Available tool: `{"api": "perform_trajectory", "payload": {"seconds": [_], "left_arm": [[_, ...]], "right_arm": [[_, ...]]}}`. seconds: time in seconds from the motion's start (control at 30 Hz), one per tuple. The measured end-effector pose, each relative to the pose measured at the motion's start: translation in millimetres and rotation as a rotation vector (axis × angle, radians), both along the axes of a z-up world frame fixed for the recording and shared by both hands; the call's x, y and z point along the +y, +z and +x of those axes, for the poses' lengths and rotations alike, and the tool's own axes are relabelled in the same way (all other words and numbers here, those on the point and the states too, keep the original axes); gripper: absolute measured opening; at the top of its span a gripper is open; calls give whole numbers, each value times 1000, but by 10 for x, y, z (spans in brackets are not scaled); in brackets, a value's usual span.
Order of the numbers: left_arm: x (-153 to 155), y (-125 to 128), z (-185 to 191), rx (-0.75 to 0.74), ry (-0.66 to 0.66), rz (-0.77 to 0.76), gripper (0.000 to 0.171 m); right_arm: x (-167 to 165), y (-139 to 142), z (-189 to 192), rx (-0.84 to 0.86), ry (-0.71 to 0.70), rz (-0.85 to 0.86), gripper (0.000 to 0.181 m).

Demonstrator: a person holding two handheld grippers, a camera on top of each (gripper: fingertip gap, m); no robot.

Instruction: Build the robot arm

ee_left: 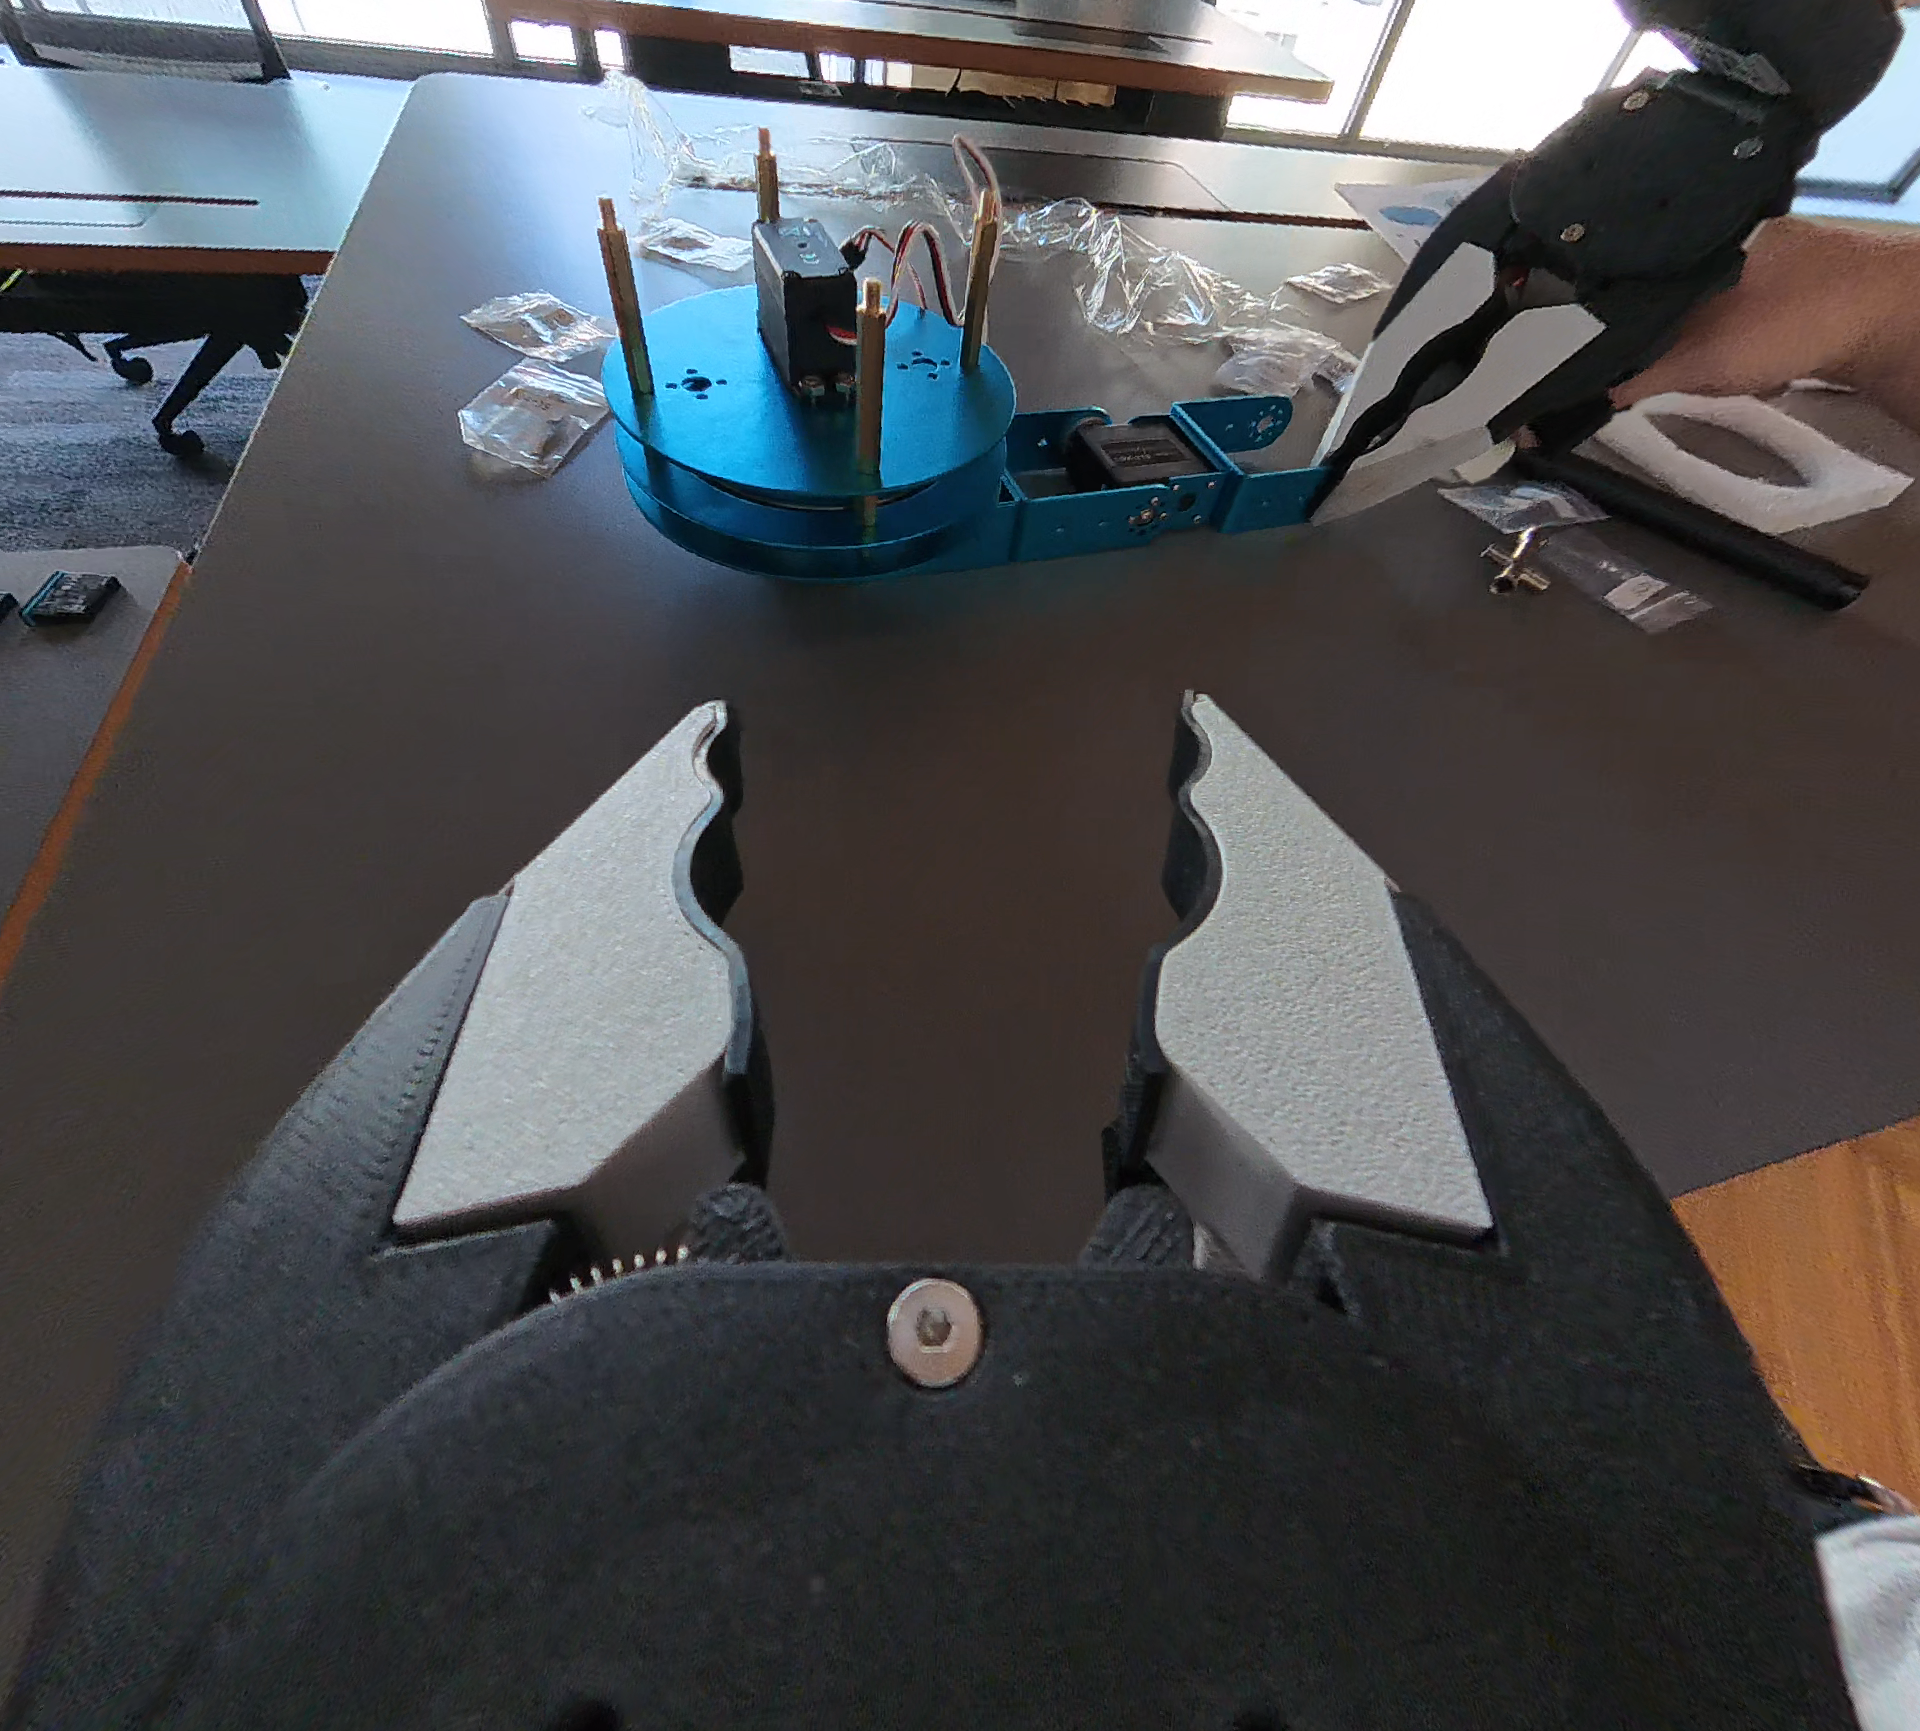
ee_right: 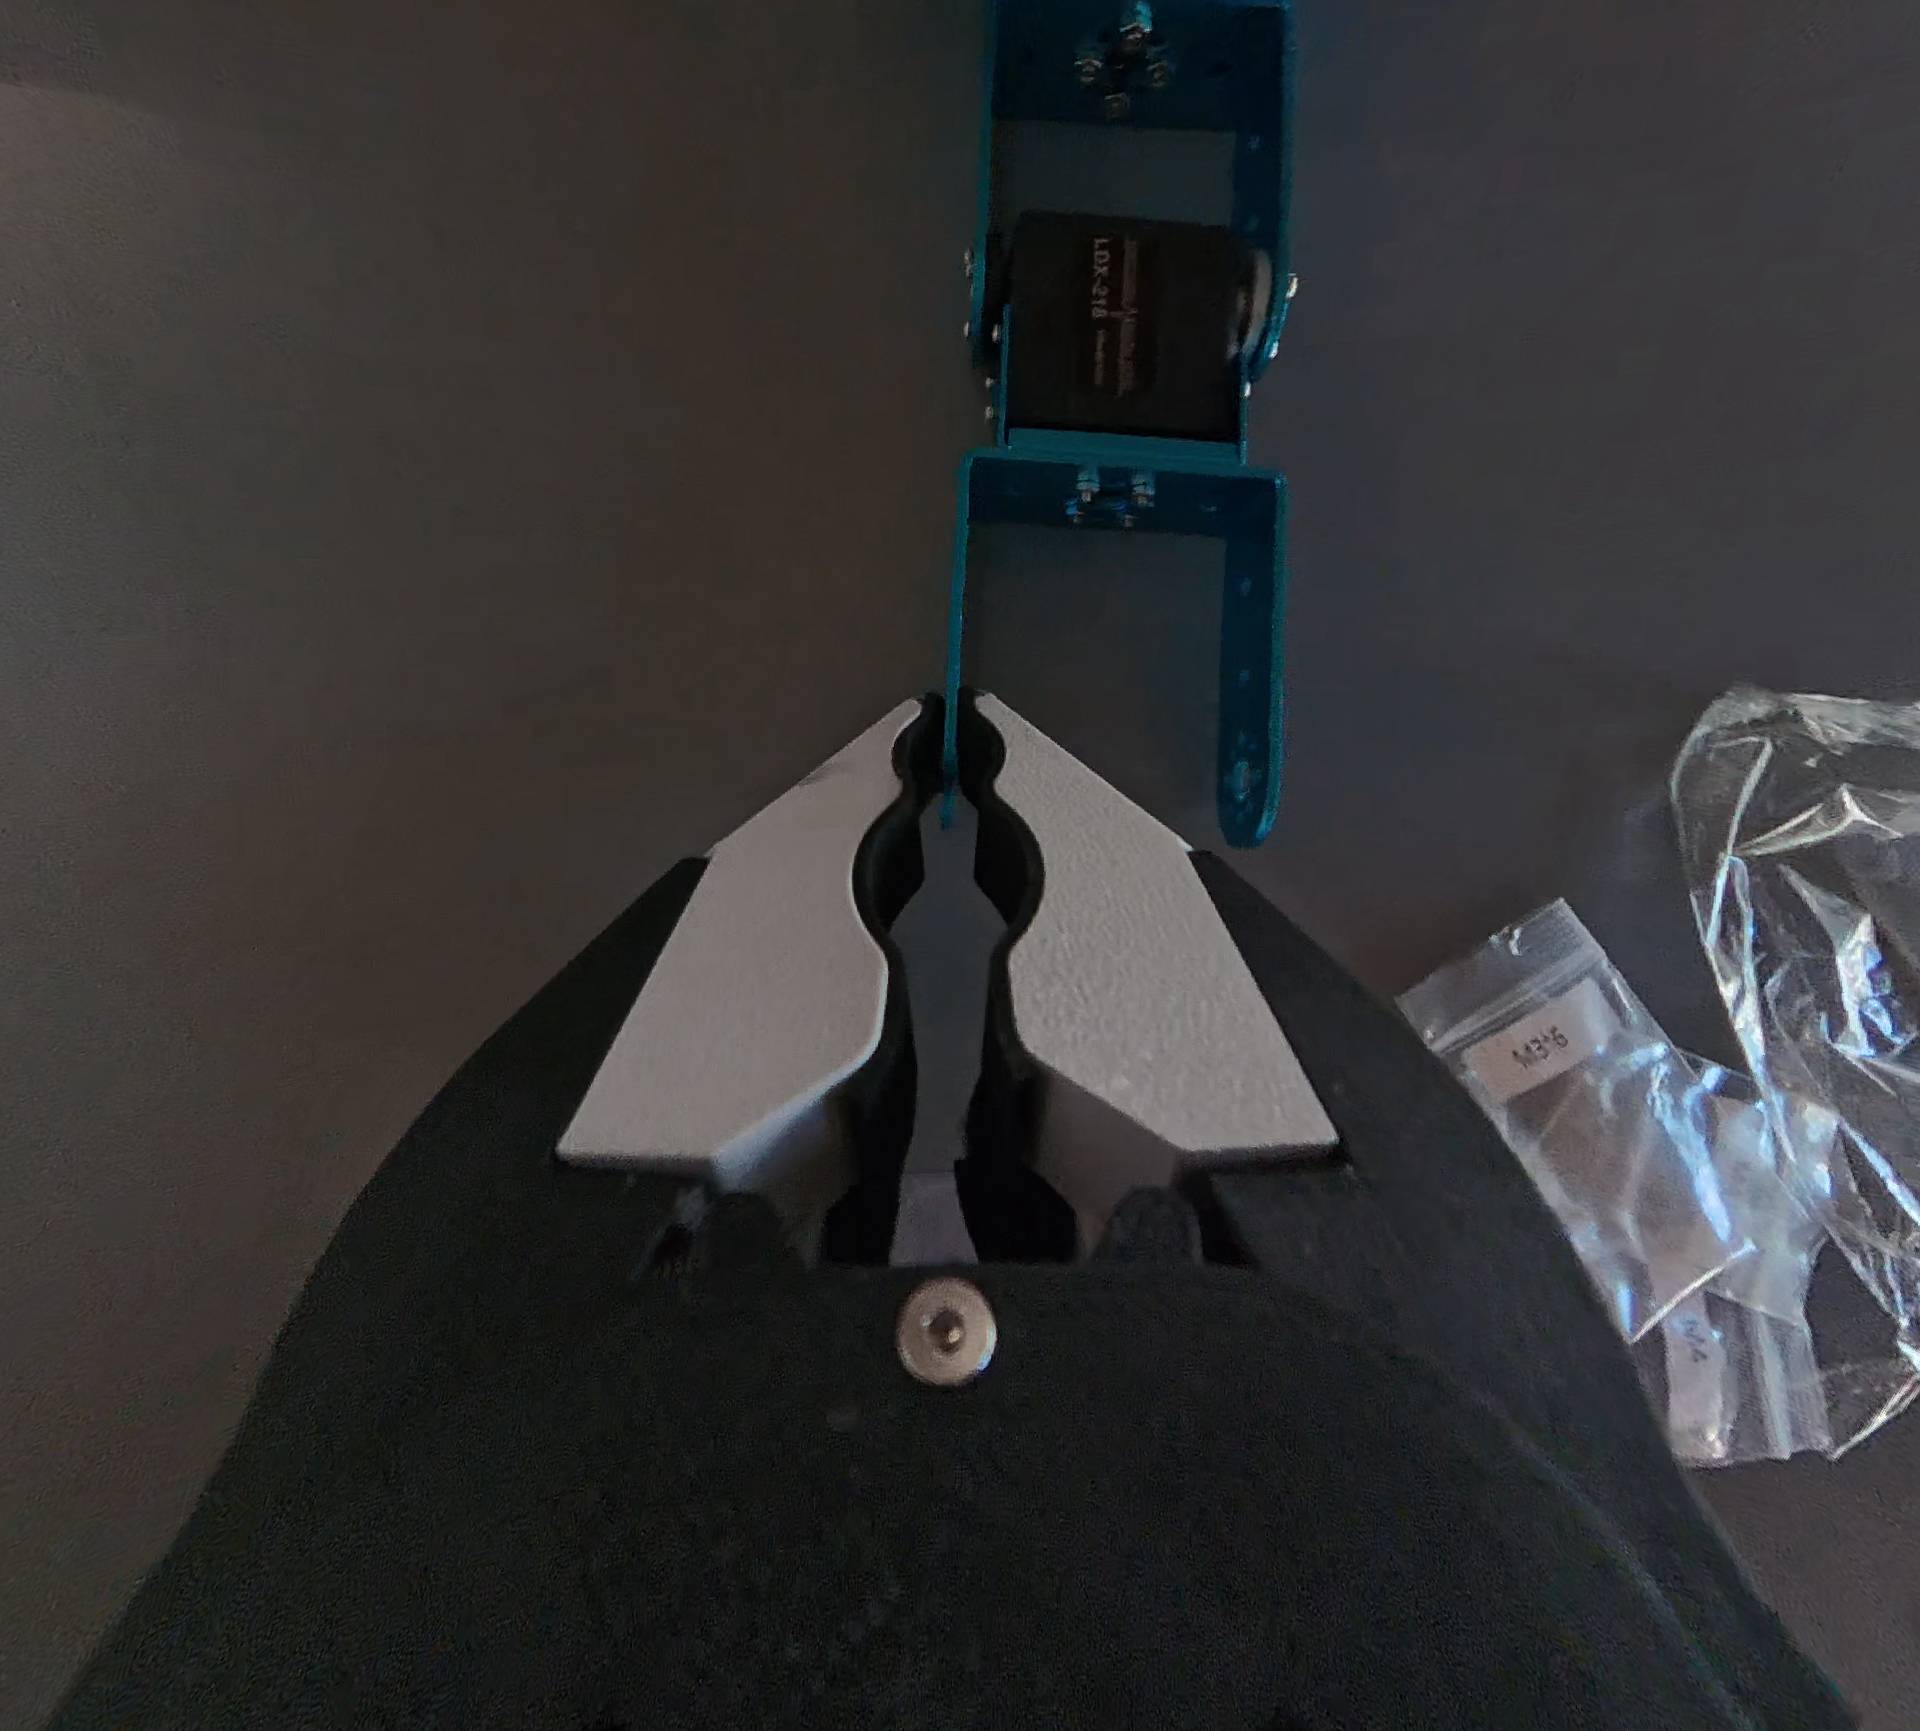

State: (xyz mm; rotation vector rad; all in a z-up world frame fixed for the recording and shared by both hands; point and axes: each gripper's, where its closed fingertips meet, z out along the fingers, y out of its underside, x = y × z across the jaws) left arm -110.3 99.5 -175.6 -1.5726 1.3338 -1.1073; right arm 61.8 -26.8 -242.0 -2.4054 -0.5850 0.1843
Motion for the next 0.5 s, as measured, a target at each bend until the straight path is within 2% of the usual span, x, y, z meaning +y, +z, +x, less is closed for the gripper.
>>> {"api": "perform_trajectory", "payload": {"seconds": [0.17, 0.4, 0.5], "left_arm": [[9, 29, -145, 11, 37, 21, 82], [94, 1, -302, -1, 76, -18, 83], [107, -33, -351, 7, 76, -32, 83]], "right_arm": [[-2, 31, 9, -54, 62, -30, 3], [-16, -10, -1, -69, 67, -15, 4], [-25, 10, 23, -65, 31, -9, 19]]}}
